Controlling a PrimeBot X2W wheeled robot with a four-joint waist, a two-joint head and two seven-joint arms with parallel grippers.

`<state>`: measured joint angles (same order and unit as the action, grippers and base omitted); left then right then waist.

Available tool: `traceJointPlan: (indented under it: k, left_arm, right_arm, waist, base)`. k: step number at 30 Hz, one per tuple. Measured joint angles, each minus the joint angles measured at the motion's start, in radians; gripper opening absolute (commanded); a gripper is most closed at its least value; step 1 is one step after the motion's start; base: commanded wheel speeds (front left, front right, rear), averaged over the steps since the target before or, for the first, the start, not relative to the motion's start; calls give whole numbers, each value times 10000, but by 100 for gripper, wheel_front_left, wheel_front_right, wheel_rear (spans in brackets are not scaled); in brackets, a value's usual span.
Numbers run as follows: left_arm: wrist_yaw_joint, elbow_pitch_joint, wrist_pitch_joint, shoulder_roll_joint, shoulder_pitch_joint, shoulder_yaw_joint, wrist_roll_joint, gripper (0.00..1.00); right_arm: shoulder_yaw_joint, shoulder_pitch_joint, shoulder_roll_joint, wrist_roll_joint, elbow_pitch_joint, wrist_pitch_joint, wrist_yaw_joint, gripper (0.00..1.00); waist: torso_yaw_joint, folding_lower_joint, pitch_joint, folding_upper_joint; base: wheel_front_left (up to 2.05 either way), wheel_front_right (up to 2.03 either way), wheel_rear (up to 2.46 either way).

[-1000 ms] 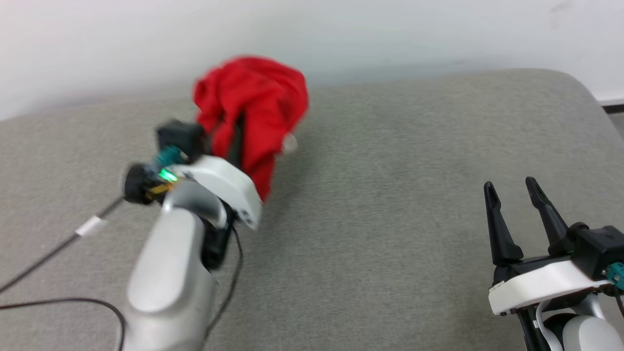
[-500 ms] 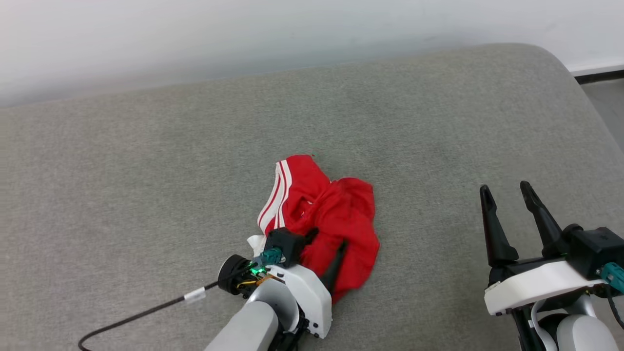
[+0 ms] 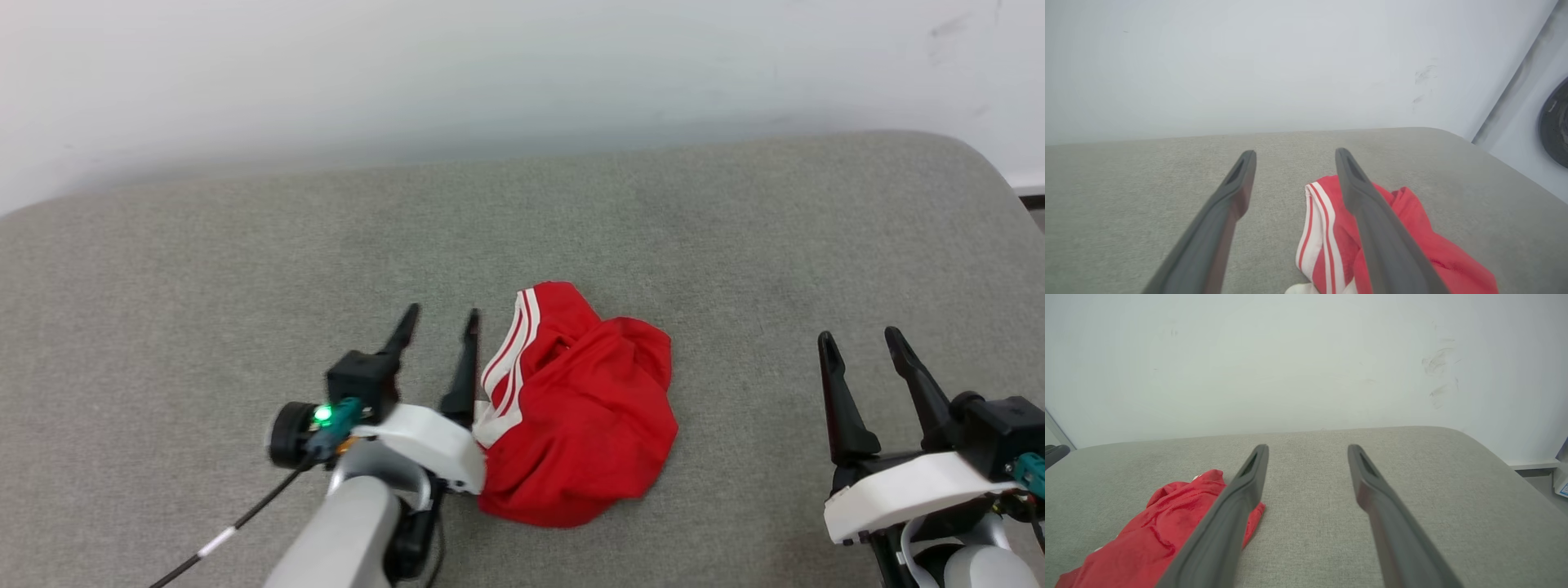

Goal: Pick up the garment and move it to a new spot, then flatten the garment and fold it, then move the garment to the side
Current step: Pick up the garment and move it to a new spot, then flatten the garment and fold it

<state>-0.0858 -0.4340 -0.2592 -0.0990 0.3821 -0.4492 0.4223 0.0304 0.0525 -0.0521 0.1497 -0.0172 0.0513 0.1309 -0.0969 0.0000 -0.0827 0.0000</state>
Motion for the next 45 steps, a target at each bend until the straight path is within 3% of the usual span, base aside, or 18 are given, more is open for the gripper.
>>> traceJointPlan:
  k: [8, 14, 31, 37, 45]
  left_arm:
    - [-775, 1492, -25, -938, -1353, 1231, -267, 100]
    - [-1005, 2232, -27, -1448, -2358, 1547, -322, 100]
    - [-1068, 2859, 362, -1593, -2525, 1283, -313, 100]
    - [-1080, 2997, 337, -1442, -2434, 1129, -337, 100]
    - [-1055, 3129, 184, -1185, -1859, 965, -497, 100]
  right_arm:
    - [105, -384, 0, -100, 6, -230, 0, 100]
    - [111, -627, 0, -257, -40, -451, 0, 100]
    - [288, -672, 0, -242, -194, -1018, 0, 100]
    - [-226, 170, -383, 748, 433, -3001, 0, 100]
    - [-2056, 2127, -1664, 2295, 1331, -6146, 0, 100]
  waist:
    - [268, 0, 520, 0]
    - [354, 0, 832, 0]
    - [661, 1, 741, 0]
    - [966, 1, 519, 0]
    - [1538, 1, -161, 0]
  base:
    - [0, 0, 0]
    - [0, 0, 0]
    - [0, 0, 0]
    - [0, 0, 0]
    - [0, 0, 0]
